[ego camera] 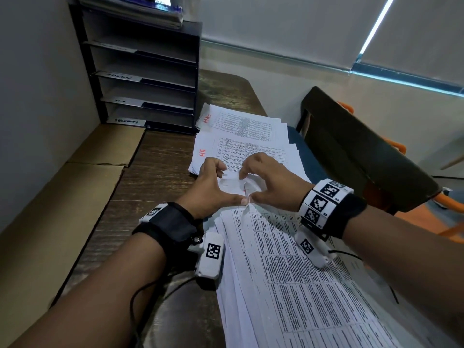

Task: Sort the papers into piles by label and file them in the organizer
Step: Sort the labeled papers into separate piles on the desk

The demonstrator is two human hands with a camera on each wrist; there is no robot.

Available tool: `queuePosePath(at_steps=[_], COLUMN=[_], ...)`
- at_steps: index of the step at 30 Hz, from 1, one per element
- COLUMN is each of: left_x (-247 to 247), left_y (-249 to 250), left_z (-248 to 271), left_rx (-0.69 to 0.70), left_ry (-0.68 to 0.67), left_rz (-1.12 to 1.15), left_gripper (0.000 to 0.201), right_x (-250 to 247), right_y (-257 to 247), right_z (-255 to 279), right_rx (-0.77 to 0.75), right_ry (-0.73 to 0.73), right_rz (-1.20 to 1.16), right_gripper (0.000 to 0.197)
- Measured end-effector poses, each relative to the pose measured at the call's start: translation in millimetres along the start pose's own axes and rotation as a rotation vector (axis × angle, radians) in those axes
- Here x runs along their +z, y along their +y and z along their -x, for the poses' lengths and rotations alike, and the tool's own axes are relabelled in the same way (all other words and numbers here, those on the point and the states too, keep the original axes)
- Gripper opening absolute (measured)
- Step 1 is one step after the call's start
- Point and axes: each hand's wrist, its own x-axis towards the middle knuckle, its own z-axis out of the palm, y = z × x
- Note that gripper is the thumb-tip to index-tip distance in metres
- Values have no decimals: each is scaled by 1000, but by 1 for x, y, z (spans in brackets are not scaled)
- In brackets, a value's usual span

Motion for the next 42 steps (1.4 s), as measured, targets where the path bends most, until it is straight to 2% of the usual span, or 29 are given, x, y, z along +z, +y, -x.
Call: queuePosePath(at_steps=[6, 8, 10, 12, 15, 17, 18, 20, 21, 23, 26, 28, 29, 31, 32, 34, 35, 36, 38, 39, 41, 42], left_x=[-2, -4, -4, -1, 0, -2, -3, -4, -4, -4, -8, -12, -14, -17, -18, -20, -20, -21, -20, -20, -20, -20], left_y=[6, 19, 31, 38, 37, 32, 29, 22, 17, 15, 10, 13, 15, 15, 14, 13, 15, 16, 13, 8, 2, 1], left_z=[3, 6, 7, 9, 12, 11, 9, 2, -2, -6, -10, -9, -9, -11, -13, -14, -14, -14, -14, -15, -16, -15], left_rx=[18, 80, 158, 187, 124, 83, 70, 98, 120, 171, 219, 182, 154, 91, 68, 25, 11, 2, 12, 18, -13, -51], left_ry=[27, 112, 112, 24, -46, -45, -17, 106, 170, 278, 447, 498, 526, 647, 710, 795, 807, 803, 736, 666, 501, 425], left_rz=[0, 99, 119, 90, 222, 273, 290, 236, 190, 159, 233, 380, 449, 514, 541, 612, 641, 646, 605, 598, 574, 557], left_gripper=[79, 71, 58, 47, 32, 18, 12, 14, 17, 19, 25, 23, 19, 17, 17, 17, 16, 16, 15, 23, 53, 55], right_x=[-9, -19, -33, -48, -63, -64, -63, -60, -61, -61, -60, -59, -59, -61, -62, -67, -70, -74, -81, -84, -95, -104], right_y=[5, 4, -3, -15, -28, -28, -25, -13, -7, 13, 33, 43, 50, 57, 60, 59, 60, 64, 73, 77, 85, 87], right_z=[-2, -1, -2, -9, -23, -28, -29, -28, -27, -23, -11, -4, -3, 1, 3, 5, 5, 3, -3, -8, -25, -34], right_rx=[33, 18, -20, -77, -178, -229, -232, -111, 1, 231, 372, 466, 525, 553, 504, 429, 418, 409, 392, 392, 408, 400], right_ry=[-61, -74, -69, -26, 88, 209, 259, 290, 281, 220, 214, 257, 226, 67, -35, -188, -226, -241, -188, -114, 102, 198], right_rz=[125, 135, 170, 228, 279, 226, 204, 141, 112, 118, 143, -16, -126, -358, -447, -628, -671, -634, -429, -291, 28, 136], right_gripper=[17, 17, 11, 9, 9, 13, 23, 56, 71, 90, 95, 94, 94, 87, 75, 39, 29, 28, 26, 21, 15, 16])
